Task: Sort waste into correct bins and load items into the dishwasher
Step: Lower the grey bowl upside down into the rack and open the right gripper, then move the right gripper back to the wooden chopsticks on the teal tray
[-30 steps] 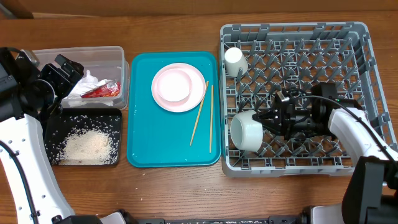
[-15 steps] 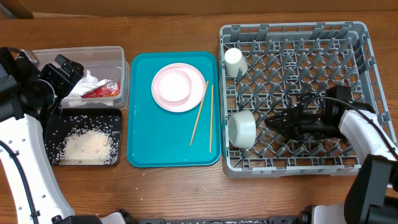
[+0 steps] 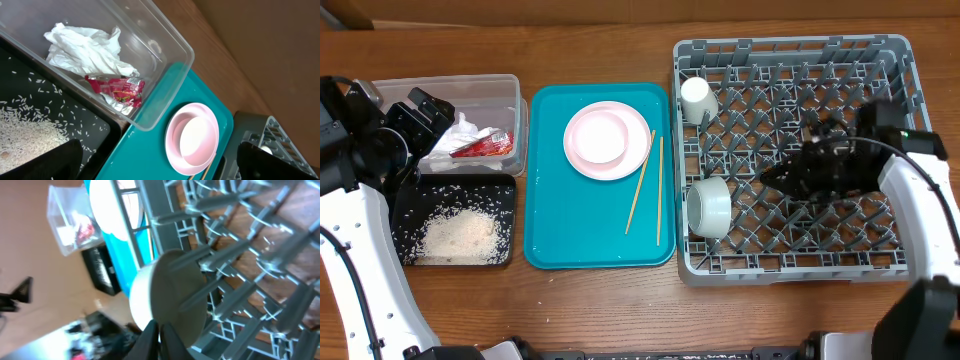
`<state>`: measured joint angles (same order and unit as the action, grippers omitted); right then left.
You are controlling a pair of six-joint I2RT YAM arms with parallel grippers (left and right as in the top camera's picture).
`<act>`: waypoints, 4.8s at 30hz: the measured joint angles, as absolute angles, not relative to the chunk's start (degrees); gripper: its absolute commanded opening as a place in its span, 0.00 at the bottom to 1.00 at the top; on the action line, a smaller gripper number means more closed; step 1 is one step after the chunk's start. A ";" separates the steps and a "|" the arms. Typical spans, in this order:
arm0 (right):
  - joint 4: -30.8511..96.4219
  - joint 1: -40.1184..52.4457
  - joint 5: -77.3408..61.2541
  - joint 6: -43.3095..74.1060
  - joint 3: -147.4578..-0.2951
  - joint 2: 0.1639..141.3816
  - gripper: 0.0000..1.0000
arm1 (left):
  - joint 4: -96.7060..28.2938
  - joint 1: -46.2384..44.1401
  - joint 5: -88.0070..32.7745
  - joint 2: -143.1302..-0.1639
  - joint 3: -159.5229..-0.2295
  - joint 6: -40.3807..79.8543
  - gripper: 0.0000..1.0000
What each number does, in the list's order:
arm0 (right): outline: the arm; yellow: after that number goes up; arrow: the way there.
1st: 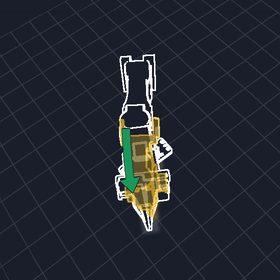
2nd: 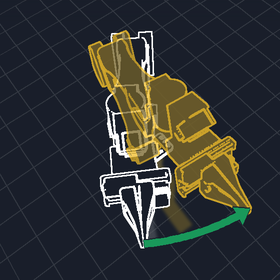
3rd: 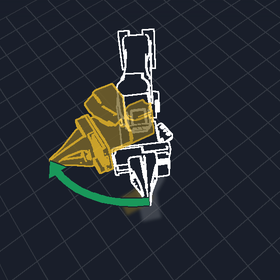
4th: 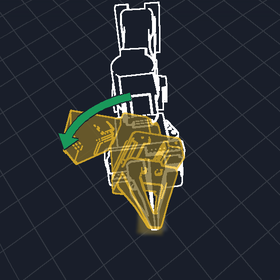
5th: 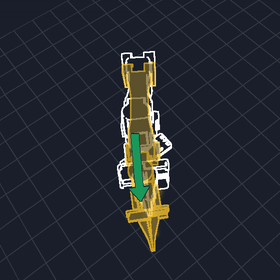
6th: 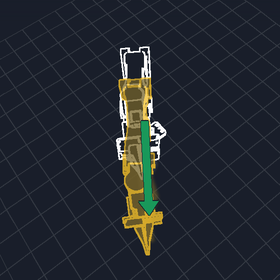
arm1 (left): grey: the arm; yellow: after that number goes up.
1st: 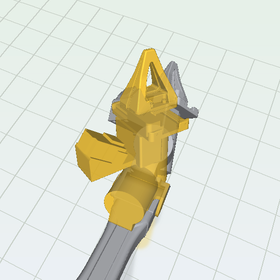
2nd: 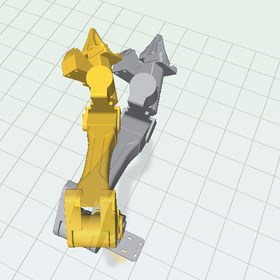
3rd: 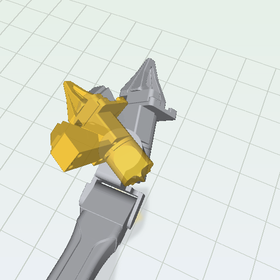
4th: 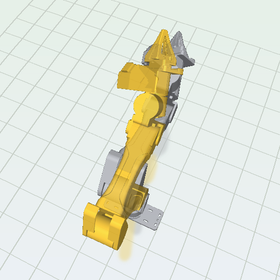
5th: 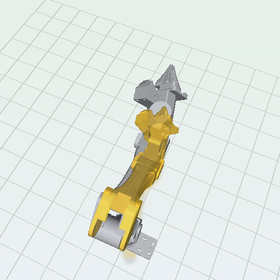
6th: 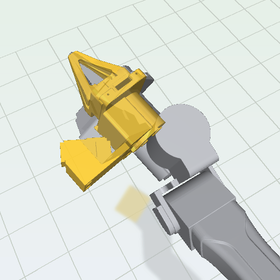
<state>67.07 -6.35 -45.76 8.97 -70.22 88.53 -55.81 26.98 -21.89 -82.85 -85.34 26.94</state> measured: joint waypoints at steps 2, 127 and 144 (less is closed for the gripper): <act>67.00 -2.39 -42.98 9.47 -71.68 86.76 0.04 | -55.81 26.98 -21.89 -82.85 -85.34 26.94 1.00; 45.87 37.54 -6.31 38.79 -75.29 85.86 0.13 | -55.81 26.98 -21.89 -82.85 -85.34 26.94 1.00; 37.50 50.70 15.44 44.77 -75.37 107.98 0.34 | -55.81 26.98 -21.89 -82.85 -85.34 26.94 1.00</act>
